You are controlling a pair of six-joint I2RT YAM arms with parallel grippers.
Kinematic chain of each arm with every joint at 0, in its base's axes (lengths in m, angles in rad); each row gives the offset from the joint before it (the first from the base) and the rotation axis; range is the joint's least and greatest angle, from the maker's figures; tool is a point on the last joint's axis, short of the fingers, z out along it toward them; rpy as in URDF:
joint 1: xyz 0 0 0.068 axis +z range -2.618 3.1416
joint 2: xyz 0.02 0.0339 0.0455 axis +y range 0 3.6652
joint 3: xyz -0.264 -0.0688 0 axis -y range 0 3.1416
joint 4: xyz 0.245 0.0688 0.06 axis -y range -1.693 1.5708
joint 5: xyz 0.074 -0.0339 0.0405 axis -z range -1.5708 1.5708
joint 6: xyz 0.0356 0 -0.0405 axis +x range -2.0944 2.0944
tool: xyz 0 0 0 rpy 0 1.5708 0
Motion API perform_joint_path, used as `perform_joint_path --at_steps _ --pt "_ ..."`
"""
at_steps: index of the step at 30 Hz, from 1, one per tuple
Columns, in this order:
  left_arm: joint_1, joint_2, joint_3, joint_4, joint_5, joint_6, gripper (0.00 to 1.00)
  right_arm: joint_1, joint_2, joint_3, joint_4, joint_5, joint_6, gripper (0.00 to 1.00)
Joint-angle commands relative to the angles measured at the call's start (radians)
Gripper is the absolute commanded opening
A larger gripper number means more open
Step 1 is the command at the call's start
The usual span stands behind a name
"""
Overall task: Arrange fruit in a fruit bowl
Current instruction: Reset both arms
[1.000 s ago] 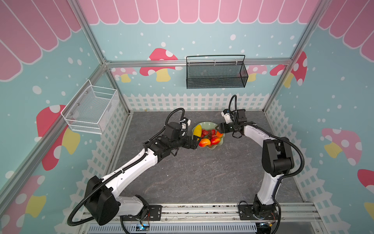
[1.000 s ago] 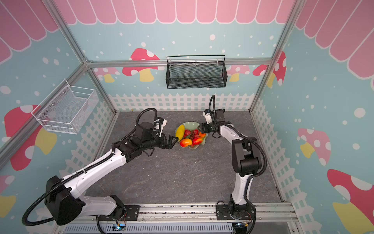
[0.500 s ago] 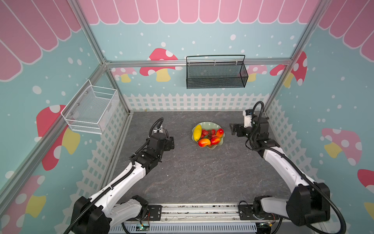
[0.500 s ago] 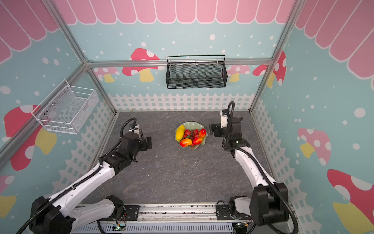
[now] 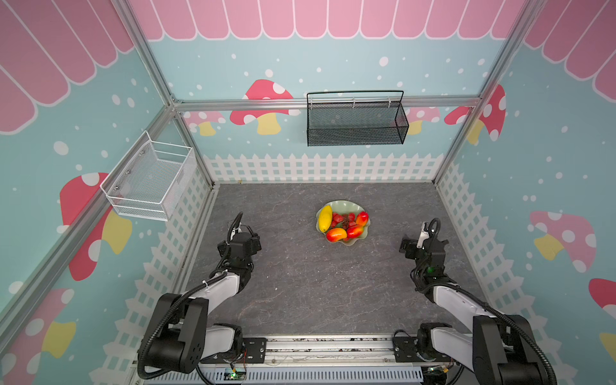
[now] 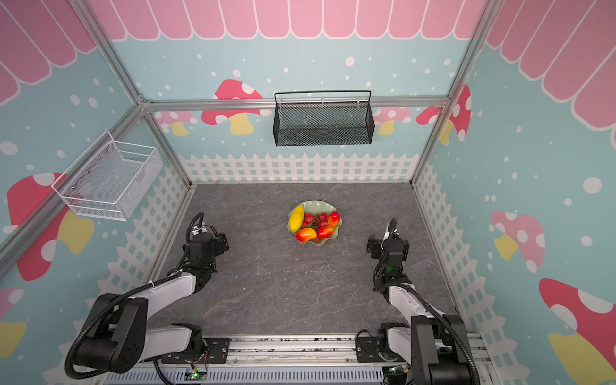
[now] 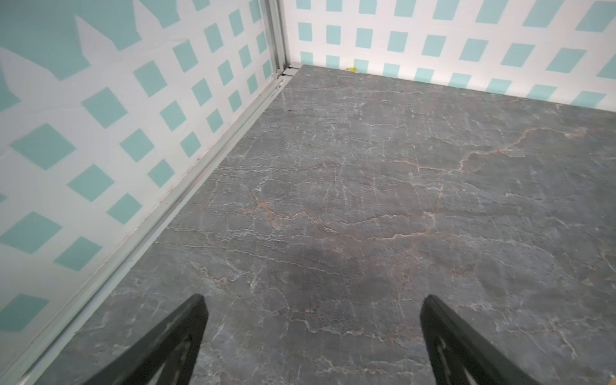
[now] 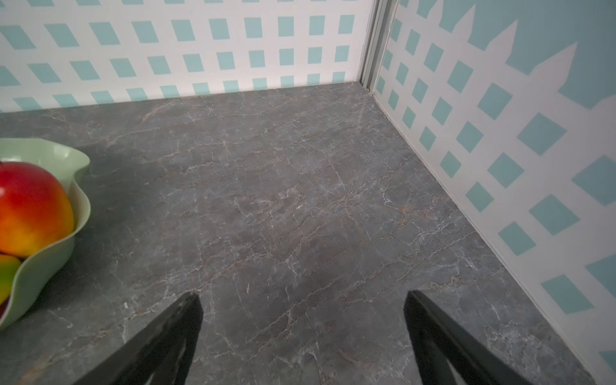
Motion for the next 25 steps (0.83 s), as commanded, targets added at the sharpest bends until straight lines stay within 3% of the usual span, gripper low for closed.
perform_joint_path --at_steps 1,4,7,9,12,13,16,21,25 --pt "0.018 0.024 -0.040 0.299 0.109 0.091 1.00 -0.007 0.043 -0.086 0.381 -0.016 -0.106 0.98" --pt "0.037 0.096 -0.081 0.470 0.191 0.129 1.00 -0.006 0.129 -0.108 0.517 -0.041 -0.148 0.98" --pt "0.039 0.284 -0.141 0.810 0.225 0.166 1.00 -0.006 0.198 -0.084 0.585 -0.115 -0.206 0.98" --pt "0.040 0.190 -0.102 0.591 0.216 0.133 1.00 -0.010 0.260 -0.062 0.598 -0.137 -0.213 0.98" --pt "0.038 0.238 -0.072 0.612 0.122 0.120 1.00 -0.010 0.386 -0.102 0.805 -0.185 -0.242 0.98" --pt "0.036 0.208 -0.062 0.523 0.101 0.102 1.00 -0.011 0.358 -0.098 0.743 -0.187 -0.235 0.98" --pt "0.026 0.244 -0.040 0.546 0.056 0.117 1.00 -0.015 0.369 -0.083 0.738 -0.186 -0.229 0.98" --pt "0.026 0.231 -0.012 0.459 0.072 0.108 1.00 -0.015 0.360 -0.067 0.685 -0.190 -0.231 0.98" --pt "0.025 0.227 -0.041 0.513 0.123 0.132 1.00 -0.015 0.361 -0.070 0.696 -0.190 -0.231 0.98"
